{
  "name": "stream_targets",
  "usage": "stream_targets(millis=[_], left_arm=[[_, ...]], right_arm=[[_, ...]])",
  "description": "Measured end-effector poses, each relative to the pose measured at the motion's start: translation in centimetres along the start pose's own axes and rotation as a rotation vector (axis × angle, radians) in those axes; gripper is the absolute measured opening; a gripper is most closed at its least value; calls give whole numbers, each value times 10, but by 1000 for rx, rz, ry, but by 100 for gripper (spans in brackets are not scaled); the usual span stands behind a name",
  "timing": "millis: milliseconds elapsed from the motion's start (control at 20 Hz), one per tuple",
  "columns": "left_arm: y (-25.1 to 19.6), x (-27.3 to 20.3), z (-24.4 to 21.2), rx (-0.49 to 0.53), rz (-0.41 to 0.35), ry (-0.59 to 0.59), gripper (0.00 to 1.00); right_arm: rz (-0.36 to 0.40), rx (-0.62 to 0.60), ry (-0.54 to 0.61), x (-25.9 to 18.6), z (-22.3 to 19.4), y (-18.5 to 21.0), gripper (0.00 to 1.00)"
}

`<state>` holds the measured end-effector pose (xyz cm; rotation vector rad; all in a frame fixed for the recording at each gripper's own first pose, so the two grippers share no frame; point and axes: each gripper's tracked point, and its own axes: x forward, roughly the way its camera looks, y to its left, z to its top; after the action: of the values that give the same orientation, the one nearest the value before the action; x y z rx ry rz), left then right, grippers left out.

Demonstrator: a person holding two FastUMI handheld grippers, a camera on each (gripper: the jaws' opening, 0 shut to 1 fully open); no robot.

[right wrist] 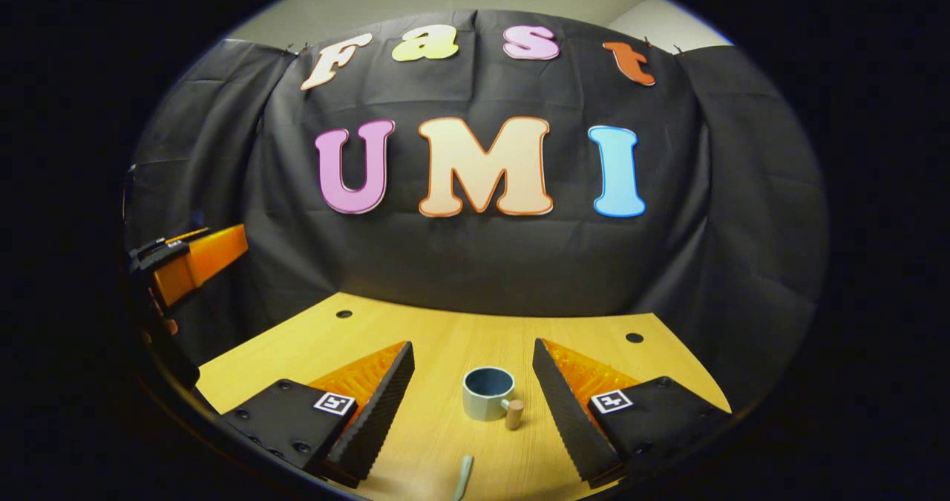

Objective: Put the toothbrush and toothpaste on the desktop into the cup, then pick up the cup and place it on the coaster on the desktop.

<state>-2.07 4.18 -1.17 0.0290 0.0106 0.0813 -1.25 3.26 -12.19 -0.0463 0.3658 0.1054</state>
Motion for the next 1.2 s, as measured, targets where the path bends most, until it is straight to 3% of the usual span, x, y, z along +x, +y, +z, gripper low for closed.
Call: stream_targets(millis=[450,900,1200], left_arm=[[9,-2,-11,10,29,28,94],[7,2,-24,28,30,68,94],[4,2,-35,34,26,100,94]], right_arm=[[54,-3,307,18,-105,7,100],[39,-38,610,16,-205,-1,100],[50,-31,776,11,-250,4,100]])
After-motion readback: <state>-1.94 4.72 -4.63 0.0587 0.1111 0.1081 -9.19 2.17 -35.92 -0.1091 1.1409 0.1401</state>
